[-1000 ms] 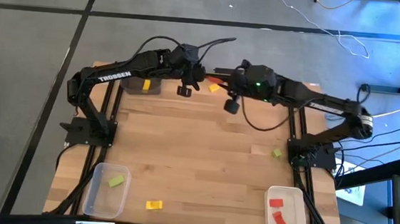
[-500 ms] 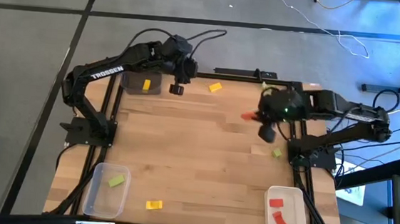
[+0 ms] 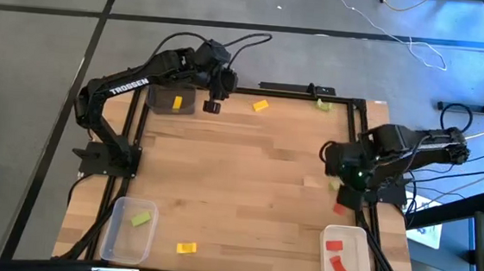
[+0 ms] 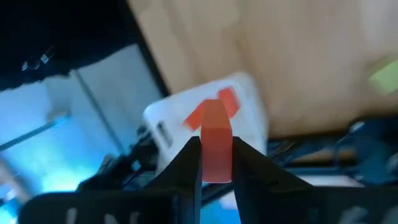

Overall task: Sort & place blocks by color
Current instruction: Put the orange block into the white bin

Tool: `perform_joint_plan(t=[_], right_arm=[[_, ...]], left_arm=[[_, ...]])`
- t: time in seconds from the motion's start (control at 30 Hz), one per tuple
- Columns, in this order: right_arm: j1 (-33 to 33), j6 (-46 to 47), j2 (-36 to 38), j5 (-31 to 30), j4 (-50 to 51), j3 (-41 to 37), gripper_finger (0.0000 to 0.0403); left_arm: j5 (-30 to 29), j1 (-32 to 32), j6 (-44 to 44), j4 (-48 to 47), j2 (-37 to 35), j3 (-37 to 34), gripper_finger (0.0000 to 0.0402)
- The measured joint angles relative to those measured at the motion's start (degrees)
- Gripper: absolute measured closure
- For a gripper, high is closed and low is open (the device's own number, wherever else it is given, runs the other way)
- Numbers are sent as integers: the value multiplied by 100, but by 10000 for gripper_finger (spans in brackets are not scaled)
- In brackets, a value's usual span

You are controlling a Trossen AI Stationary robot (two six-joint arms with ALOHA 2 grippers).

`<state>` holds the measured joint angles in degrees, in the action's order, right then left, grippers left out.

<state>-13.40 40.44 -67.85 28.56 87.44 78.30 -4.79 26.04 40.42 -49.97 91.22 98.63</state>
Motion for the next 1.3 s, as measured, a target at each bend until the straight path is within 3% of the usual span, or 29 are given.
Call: perform_joint_plan(t=[0.27, 0.4, 0.53, 0.67, 0.87, 1.2, 1.3], right_arm=[[-657, 900, -373, 765, -145, -156, 346], [-1020, 1135, -470, 1283, -831, -882, 346], [-1321, 1511, -477, 1609, -2131, -1994, 346], [-1561, 1797, -477, 1660, -3241, -3002, 346], [-1754, 1941, -477, 1938, -4101, -3927, 346], [-1767, 1950, -475, 2069, -4557, -4544, 346], [-1767, 1992, -475, 2067, -4601, -4581, 325]], left_arm=[[2, 9, 0, -206, 0, 0, 272], [4, 9, 17, -235, 0, 0, 272], [5, 9, 50, -321, 0, 0, 272], [173, 25, 62, -387, 0, 0, 272], [275, 35, 63, -416, 0, 0, 272], [281, 49, 68, -409, 0, 0, 272], [279, 84, 63, -410, 0, 0, 272]])
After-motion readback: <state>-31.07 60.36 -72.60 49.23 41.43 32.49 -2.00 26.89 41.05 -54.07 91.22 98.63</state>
